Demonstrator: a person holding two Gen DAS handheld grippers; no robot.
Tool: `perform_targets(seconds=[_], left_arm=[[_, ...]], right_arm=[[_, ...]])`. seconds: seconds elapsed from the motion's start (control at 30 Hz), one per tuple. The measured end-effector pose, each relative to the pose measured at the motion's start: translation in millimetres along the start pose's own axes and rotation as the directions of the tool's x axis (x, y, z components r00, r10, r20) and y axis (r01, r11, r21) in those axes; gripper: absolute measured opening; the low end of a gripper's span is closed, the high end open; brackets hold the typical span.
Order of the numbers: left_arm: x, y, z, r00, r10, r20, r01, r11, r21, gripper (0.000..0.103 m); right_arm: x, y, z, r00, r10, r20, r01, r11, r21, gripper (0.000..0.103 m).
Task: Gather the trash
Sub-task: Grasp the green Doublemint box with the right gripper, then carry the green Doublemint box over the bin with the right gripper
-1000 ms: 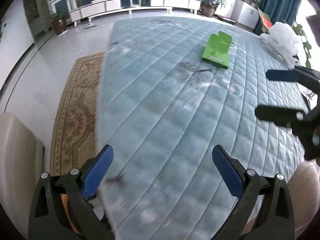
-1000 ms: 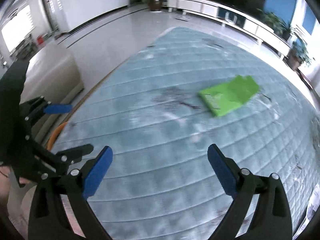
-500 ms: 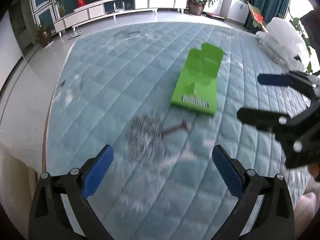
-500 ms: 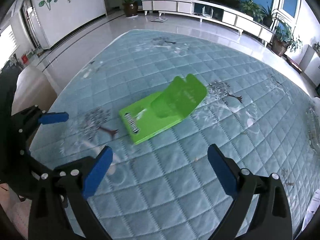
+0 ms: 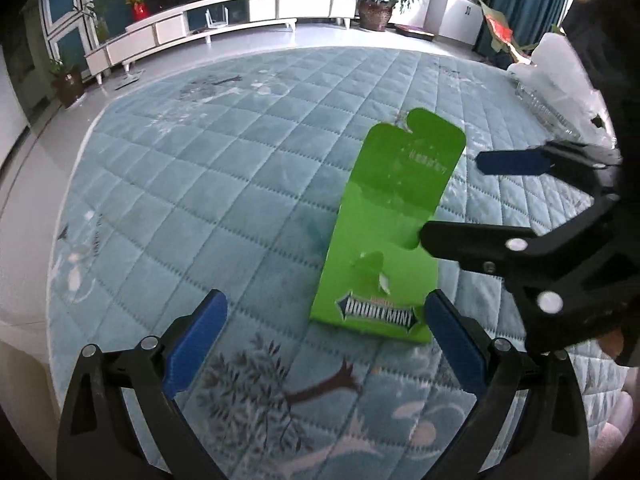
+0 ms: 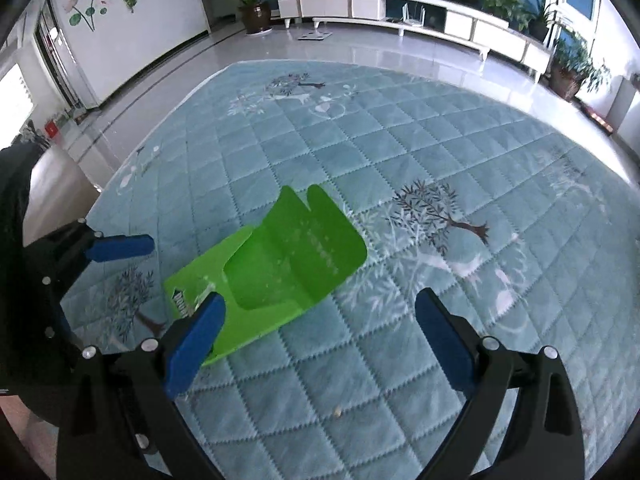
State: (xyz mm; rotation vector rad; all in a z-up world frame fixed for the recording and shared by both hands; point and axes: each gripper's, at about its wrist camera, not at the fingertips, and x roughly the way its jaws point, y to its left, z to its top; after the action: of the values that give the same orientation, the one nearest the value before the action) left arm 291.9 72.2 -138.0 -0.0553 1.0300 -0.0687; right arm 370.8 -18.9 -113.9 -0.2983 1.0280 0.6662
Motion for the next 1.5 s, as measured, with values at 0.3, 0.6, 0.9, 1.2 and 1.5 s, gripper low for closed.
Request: perform_targets(seconds=[0.3,0.6,0.9,1.2,1.5], left_arm=[[5,0,4,0.999,-0.042,0.008,0.042,0.999,0.005,0.097],[-4,-8,-2,0.998,-0.058,0.036,0.057,0.998,0.022,0.078],[-29,-8,-20,0.993,-0.107,0.056,0.106,0.994,0.022,0.077],[-96,4,-54,0.994,-0.063,0.084,0.064,0.998,-0.005,0.076],[-166,46,-129,0.995,0.023,0.101,-0.014,0.996,-0.091,0.076]], right_arm=[[12,-1,4,0.990,0.143,-0.002,-0.143,0.990,0.020,0.050],[-6,12,-15,0.980,0.196,0.015,-0.197,0.980,0.035,0.001],[-37,16,-29,0.963,0.265,0.040,-0.267,0.959,0.091,0.001],[-83,71,-40,0.948,0.314,0.057,-0.316,0.948,0.034,0.001],[-110,183,-62,0.938,0.345,0.027,-0.341,0.935,-0.097,0.001]])
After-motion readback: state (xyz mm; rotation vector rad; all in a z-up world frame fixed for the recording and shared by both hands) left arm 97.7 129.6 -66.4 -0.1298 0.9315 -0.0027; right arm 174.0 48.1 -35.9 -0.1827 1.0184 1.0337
